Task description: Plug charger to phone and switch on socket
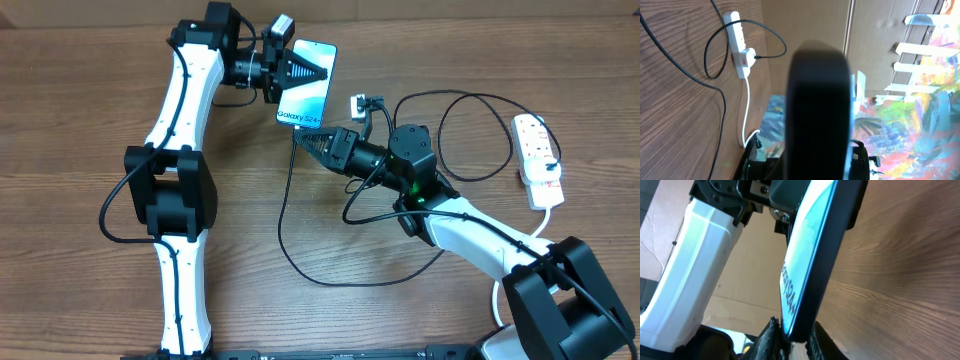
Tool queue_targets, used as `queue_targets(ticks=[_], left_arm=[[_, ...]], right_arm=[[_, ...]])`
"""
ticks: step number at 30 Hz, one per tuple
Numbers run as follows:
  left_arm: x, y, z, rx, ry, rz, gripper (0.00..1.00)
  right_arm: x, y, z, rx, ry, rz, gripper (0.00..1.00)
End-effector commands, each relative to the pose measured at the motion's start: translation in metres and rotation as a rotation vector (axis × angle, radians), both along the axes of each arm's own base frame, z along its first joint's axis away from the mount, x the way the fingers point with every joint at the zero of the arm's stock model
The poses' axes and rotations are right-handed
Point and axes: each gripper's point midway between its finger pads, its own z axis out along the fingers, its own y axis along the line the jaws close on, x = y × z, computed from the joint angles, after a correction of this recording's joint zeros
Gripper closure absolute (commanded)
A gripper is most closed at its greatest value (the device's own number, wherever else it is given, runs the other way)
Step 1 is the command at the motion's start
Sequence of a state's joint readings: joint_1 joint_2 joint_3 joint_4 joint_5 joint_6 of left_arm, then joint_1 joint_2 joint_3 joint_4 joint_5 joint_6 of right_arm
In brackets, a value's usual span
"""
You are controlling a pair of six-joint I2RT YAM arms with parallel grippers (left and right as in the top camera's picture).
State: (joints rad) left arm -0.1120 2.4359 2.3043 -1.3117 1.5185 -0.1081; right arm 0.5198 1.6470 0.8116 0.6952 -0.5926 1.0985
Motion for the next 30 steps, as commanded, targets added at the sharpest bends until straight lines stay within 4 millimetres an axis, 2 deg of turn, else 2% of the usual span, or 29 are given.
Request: queue_targets(ticks=[1, 8, 13, 20, 30], left_arm=[[-0.009, -0.003, 0.034, -0.051, -0.066, -0.015, 0.96], [-0.009, -0.003, 0.034, -0.051, -0.067, -0.015, 0.96], [-0.009, -0.003, 0.034, -0.051, -0.067, -0.015, 0.96], [-0.009, -0.003, 0.034, -0.051, -0.066, -0.015, 0.96], [-0.009, -0.003, 0.035, -0.062, -0.092, -0.016, 0.96]], right_arm=[[0.001, 0.007, 0.010, 0.009, -0.031, -0.008, 0.83], [0.002, 0.007, 0.010, 0.009, -0.032, -0.015, 0.83], [0.004, 0.006, 0.011, 0.011, -0.037, -0.032, 0.96], [0.004, 0.010, 0.011, 0.009, -0.038, -0.046, 0.96], [0.014, 0.001, 0.020, 0.084, 0.030, -0.097, 0.96]])
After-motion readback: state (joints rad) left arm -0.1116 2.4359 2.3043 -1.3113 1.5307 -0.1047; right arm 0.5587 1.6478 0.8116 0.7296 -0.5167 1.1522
